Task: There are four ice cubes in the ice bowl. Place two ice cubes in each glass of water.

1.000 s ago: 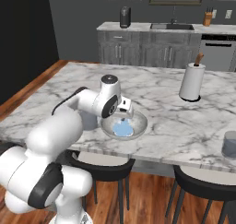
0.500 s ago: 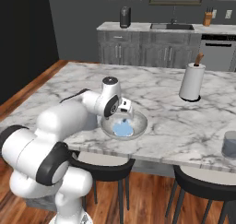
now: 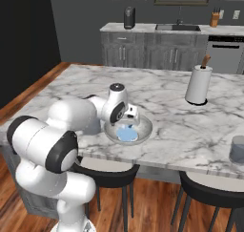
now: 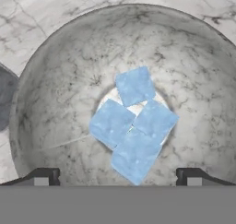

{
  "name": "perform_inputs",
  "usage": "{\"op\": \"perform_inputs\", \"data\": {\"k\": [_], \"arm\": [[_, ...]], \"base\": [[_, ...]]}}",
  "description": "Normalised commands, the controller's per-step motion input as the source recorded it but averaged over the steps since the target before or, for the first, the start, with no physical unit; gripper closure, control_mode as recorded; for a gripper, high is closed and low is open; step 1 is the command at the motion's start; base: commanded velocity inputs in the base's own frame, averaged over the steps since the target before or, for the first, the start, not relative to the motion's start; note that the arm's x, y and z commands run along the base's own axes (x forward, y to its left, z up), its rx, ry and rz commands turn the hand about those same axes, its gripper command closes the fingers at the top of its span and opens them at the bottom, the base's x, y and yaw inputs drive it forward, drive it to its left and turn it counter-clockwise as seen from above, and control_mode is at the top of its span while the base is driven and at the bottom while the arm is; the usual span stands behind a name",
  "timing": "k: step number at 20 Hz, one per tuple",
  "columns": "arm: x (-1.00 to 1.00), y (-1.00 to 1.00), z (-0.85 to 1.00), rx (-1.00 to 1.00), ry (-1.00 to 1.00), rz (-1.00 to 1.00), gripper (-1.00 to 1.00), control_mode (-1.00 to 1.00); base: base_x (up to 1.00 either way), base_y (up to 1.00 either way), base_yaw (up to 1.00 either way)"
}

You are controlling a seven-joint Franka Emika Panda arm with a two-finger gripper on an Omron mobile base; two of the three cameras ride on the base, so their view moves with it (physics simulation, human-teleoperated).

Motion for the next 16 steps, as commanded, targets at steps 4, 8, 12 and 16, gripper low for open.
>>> {"op": "perform_inputs", "data": {"k": [4,8,12,16], "arm": [[0.25,-0.04,-0.15,0.00,0.00,0.04,-1.00,-1.00],[0.26,-0.04,-0.17,0.00,0.00,0.04,-1.00,-1.00],[0.27,-0.10,-0.12,0.00,0.00,0.03,-1.00,-1.00],[0.26,-0.12,-0.16,0.00,0.00,0.01,-1.00,-1.00]], "base": [[0.00,0.00,0.00],[0.00,0.00,0.00],[0.00,0.00,0.00],[0.00,0.00,0.00]]}}
